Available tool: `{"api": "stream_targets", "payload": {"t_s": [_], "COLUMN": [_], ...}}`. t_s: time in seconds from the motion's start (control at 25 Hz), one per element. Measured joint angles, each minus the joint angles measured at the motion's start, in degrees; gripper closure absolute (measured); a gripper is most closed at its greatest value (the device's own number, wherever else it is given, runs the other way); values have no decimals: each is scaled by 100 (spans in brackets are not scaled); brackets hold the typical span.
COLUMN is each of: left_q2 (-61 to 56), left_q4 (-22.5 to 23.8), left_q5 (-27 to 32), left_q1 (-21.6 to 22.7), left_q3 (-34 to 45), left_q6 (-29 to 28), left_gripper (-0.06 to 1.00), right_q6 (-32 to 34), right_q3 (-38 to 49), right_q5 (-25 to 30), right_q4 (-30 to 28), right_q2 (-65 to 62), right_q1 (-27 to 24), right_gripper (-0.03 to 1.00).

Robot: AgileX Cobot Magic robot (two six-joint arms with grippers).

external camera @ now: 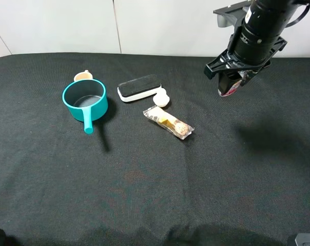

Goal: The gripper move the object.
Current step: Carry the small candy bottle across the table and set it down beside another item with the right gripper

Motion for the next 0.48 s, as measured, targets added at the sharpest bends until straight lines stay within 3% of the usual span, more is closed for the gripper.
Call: {"api": "stream_targets", "payload": {"t_s": [0.48], "left_q2": [0], "left_q4": [0], "left_q5": [0], "left_q1": [0], "left_q3": [0], "left_q6": [0], "left_gripper": [-5], "right_q6": [-557], "right_q3": [-476], "right_q5": [-258], "right_q4": [174], "right_q2": [767], "right_q1": [-295], "right_gripper": [63]}}
